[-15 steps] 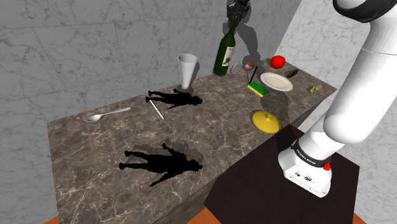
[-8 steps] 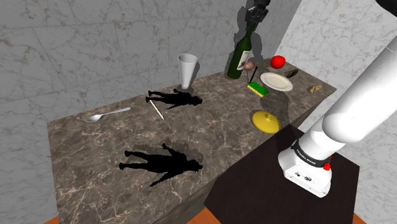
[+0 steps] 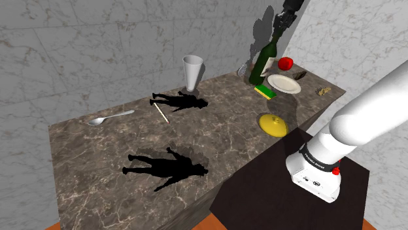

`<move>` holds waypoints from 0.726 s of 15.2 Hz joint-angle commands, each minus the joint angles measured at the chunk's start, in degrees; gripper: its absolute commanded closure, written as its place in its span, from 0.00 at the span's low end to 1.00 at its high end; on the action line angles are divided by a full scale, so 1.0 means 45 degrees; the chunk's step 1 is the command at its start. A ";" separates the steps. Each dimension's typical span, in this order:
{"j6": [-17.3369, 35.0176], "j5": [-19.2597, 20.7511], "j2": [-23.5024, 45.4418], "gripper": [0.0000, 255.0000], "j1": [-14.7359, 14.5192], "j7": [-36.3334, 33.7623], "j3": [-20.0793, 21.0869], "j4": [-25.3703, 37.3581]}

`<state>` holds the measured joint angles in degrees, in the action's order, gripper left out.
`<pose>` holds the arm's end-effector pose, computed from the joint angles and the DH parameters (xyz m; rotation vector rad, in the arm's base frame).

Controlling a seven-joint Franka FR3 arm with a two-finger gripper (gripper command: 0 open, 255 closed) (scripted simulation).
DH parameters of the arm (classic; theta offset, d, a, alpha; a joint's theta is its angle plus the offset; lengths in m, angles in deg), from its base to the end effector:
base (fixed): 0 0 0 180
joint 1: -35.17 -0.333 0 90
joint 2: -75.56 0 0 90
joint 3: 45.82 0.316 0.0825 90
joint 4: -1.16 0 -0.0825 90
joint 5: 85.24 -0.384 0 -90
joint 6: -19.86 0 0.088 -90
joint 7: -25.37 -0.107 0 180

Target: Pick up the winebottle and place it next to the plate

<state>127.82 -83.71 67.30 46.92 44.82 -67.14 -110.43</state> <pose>0.4359 -0.2972 0.5443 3.1113 -0.3574 0.1185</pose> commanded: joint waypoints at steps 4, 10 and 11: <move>-0.0059 0.0511 -0.1209 1.00 0.0614 0.1064 -0.0650 -0.1058; -0.0222 0.1152 -0.2362 1.00 0.1393 0.2431 -0.1531 -0.1908; -0.0259 0.1256 -0.2516 1.00 0.1522 0.2676 -0.1695 -0.1999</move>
<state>126.65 -78.77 57.25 53.04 55.72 -74.06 -118.31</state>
